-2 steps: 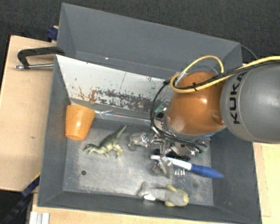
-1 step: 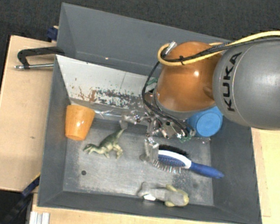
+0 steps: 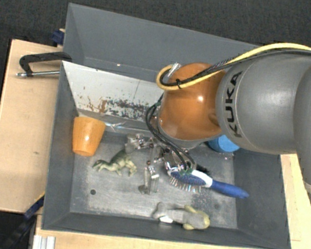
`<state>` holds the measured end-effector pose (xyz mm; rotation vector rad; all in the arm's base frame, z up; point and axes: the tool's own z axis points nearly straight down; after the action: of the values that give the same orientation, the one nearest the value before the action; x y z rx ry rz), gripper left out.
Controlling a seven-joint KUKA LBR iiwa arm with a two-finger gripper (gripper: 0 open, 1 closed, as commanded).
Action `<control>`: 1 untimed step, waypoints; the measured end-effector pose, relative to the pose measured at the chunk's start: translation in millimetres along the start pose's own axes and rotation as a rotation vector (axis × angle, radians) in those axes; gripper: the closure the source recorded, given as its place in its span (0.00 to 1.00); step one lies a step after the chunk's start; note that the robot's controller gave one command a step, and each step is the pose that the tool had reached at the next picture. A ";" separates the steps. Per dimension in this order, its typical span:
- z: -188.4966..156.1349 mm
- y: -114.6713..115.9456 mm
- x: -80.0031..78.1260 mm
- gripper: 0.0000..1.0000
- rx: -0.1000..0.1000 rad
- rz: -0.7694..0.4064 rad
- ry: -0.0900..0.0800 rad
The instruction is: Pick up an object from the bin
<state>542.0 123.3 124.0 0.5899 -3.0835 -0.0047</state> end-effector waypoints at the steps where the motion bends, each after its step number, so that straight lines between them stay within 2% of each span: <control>1: 52.5 21.6 -51.6 0.00 0.004 -0.428 -0.004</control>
Offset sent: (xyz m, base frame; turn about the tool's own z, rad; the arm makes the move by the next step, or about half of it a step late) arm 0.0391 0.0388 -0.0526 -0.4285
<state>581.9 162.5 71.5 1.2336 -2.8924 0.0002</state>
